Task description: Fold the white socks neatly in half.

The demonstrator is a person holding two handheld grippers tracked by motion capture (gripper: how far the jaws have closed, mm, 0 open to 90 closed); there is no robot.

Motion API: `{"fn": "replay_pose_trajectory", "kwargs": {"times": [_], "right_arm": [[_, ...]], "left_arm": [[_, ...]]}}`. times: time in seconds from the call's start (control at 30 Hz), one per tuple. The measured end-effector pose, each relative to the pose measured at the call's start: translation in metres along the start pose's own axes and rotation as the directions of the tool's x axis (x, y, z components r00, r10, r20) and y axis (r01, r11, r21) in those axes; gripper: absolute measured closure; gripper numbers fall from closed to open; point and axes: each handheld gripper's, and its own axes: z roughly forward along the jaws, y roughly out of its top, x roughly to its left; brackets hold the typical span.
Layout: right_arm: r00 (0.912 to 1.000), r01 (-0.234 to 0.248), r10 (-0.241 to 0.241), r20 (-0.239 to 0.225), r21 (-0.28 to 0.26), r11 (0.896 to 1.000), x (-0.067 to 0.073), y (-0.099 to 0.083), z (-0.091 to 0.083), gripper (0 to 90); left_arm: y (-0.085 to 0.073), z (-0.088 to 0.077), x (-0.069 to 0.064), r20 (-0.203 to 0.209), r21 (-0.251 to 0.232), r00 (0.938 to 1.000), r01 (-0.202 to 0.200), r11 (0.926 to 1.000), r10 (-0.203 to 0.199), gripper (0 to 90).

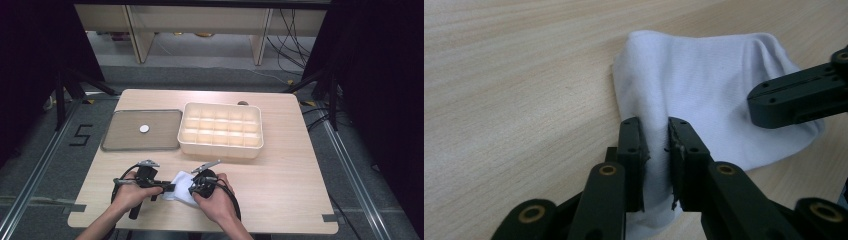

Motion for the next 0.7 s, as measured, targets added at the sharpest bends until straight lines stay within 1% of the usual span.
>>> {"fn": "replay_pose_trajectory", "kwargs": {"times": [0.03, 0.07, 0.13, 0.17, 0.2, 0.23, 0.27, 0.3, 0.33, 0.4, 0.43, 0.47, 0.5, 0.53, 0.57, 0.63, 0.67, 0.7], "right_arm": [[0.9999, -0.014, 0.014, 0.000, 0.002, 1.000, -0.001, 0.000, 0.002, 90.0], [0.9998, -0.019, 0.019, 0.011, 0.019, 1.000, -0.003, -0.001, 0.003, 90.0], [0.9997, -0.015, 0.014, 0.019, 0.018, 1.000, -0.004, -0.001, 0.004, 90.0], [0.9996, -0.021, 0.020, 0.019, 0.023, 1.000, -0.005, -0.002, 0.005, 90.0], [0.9992, -0.036, 0.035, 0.017, 0.033, 0.999, -0.005, -0.003, 0.004, 90.0], [0.9997, -0.019, 0.018, 0.013, 0.023, 1.000, -0.006, -0.003, 0.005, 90.0], [0.9997, -0.019, 0.018, 0.013, 0.023, 1.000, -0.006, -0.003, 0.005, 90.0], [0.9996, -0.021, 0.021, 0.016, 0.021, 1.000, -0.007, -0.003, 0.006, 90.0], [0.9992, -0.038, 0.038, 0.009, 0.022, 0.999, -0.007, -0.003, 0.006, 90.0], [0.9995, -0.030, 0.030, 0.007, 0.018, 0.999, -0.008, -0.003, 0.007, 90.0], [0.9996, -0.029, 0.029, 0.004, 0.016, 0.999, -0.008, -0.003, 0.007, 90.0], [0.9990, -0.045, 0.045, 0.003, 0.027, 0.999, -0.008, -0.003, 0.007, 90.0], [0.9996, -0.030, 0.030, 0.000, 0.015, 0.999, -0.009, -0.003, 0.007, 90.0], [0.9996, -0.030, 0.030, 0.000, 0.015, 0.999, -0.009, -0.003, 0.007, 90.0], [0.9986, -0.052, 0.052, -0.001, 0.027, 0.998, -0.008, -0.003, 0.007, 90.0], [0.9986, -0.052, 0.052, -0.001, 0.028, 0.998, -0.008, -0.003, 0.007, 90.0], [0.9987, -0.051, 0.051, -0.001, 0.028, 0.998, -0.008, -0.003, 0.007, 90.0], [0.9996, -0.029, 0.029, -0.002, 0.016, 0.999, -0.009, -0.003, 0.007, 90.0]], "left_arm": [[0.000, 0.000, 0.000, 0.003, 0.000, 1.0000, 0.000, 1.0000, 0.000, 77.0], [0.000, -0.001, 0.000, 0.007, -0.002, 1.0000, 0.003, 1.0000, -0.003, 77.5], [0.000, -0.002, -0.001, 0.019, -0.005, 0.9998, 0.010, 0.9999, -0.010, 78.0], [0.002, -0.004, -0.002, 0.034, -0.015, 0.9992, 0.021, 0.9997, -0.021, 78.3], [0.003, -0.007, -0.003, 0.027, -0.019, 0.9995, 0.020, 0.9996, -0.019, 78.5], [0.004, -0.008, -0.004, 0.035, -0.025, 0.9991, 0.024, 0.9994, -0.023, 78.6], [0.004, -0.008, -0.004, 0.035, -0.025, 0.9991, 0.024, 0.9994, -0.023, 78.7], [0.005, -0.010, -0.004, 0.061, -0.028, 0.9979, 0.024, 0.9993, -0.022, 78.7], [0.007, -0.013, -0.007, 0.073, -0.038, 0.9972, 0.020, 0.9991, -0.017, 78.9], [0.008, -0.014, -0.009, 0.081, -0.043, 0.9966, 0.018, 0.9989, -0.015, 79.0], [0.009, -0.015, -0.011, 0.097, -0.047, 0.9952, 0.020, 0.9987, -0.016, 79.0], [0.010, -0.016, -0.013, 0.102, -0.054, 0.9947, 0.020, 0.9983, -0.015, 79.1], [0.012, -0.017, -0.017, 0.128, -0.059, 0.9917, 0.017, 0.9981, -0.009, 79.2], [0.012, -0.017, -0.017, 0.128, -0.059, 0.9917, 0.017, 0.9981, -0.009, 79.2], [0.013, -0.018, -0.022, 0.140, -0.066, 0.9902, 0.009, 0.9978, 0.001, 79.2], [0.014, -0.018, -0.025, 0.144, -0.068, 0.9896, 0.005, 0.9977, 0.005, 79.3], [0.015, -0.018, -0.027, 0.149, -0.068, 0.9887, -0.006, 0.9976, 0.016, 79.3], [0.016, -0.019, -0.028, 0.148, -0.068, 0.9887, -0.011, 0.9976, 0.021, 79.3]]}}
